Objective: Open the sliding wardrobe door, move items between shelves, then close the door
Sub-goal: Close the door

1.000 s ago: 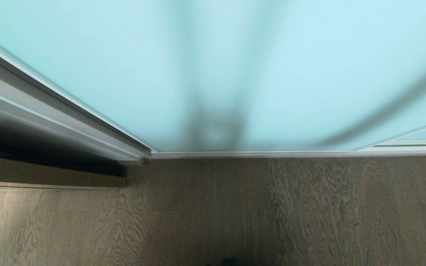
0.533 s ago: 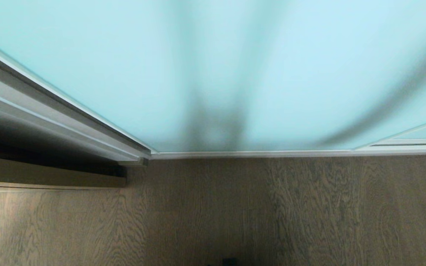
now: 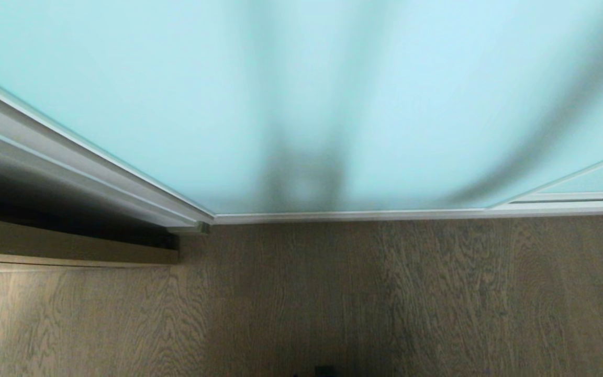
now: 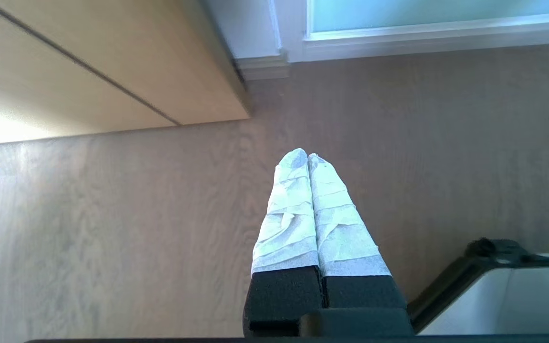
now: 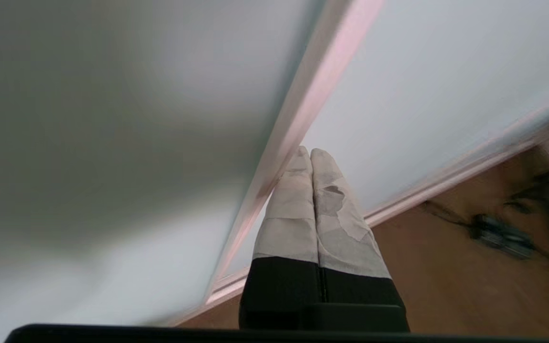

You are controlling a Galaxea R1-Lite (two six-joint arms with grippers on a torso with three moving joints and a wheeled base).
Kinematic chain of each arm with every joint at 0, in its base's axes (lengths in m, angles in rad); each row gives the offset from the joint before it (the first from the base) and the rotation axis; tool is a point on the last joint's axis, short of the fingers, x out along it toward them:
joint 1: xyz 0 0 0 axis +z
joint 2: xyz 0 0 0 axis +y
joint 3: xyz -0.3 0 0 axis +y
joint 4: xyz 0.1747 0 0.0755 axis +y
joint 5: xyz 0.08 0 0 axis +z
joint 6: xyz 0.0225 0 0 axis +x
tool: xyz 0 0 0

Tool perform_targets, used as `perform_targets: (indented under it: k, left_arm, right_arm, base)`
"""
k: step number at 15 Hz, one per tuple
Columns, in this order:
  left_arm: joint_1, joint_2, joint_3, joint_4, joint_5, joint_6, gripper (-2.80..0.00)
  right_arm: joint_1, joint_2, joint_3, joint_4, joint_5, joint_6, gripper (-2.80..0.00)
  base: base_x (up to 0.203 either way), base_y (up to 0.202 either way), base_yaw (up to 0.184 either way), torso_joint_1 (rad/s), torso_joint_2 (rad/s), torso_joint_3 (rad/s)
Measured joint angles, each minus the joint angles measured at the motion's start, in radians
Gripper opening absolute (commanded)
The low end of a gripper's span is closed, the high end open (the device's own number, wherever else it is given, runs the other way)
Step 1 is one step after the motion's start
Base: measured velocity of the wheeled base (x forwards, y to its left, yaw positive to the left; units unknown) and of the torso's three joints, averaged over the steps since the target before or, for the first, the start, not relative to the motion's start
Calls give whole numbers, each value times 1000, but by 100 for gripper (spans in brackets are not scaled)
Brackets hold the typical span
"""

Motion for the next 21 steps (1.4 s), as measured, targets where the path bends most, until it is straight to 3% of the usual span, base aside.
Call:
perform_targets:
  k: [7,11,14,18,21]
  left_arm:
    - [0,0,0,-2,0,0,-280]
    - [0,0,0,-1,1,0,-280]
    - [0,0,0,-1,0,0,-280]
    - [0,0,0,-2,0,0,-280]
    - [1,0,0,-1,0,0,-280]
  right_arm:
    - [-34,-4,18,-24,-22,4,-280]
    - [-106,-24,42,-70,-205,3,-280]
    - [-131,-38,67,-199,-352,3,-280]
    - [-155,-50,85,-347,-470,-1,-280]
    - [-132,-66,78,-420,-488,-15,-280]
  base:
    - [0,0,0,0,0,0]
    - [0,0,0,0,0,0]
    - [0,0,0,0,0,0]
    - [0,0,0,0,0,0]
    - [0,0,0,0,0,0]
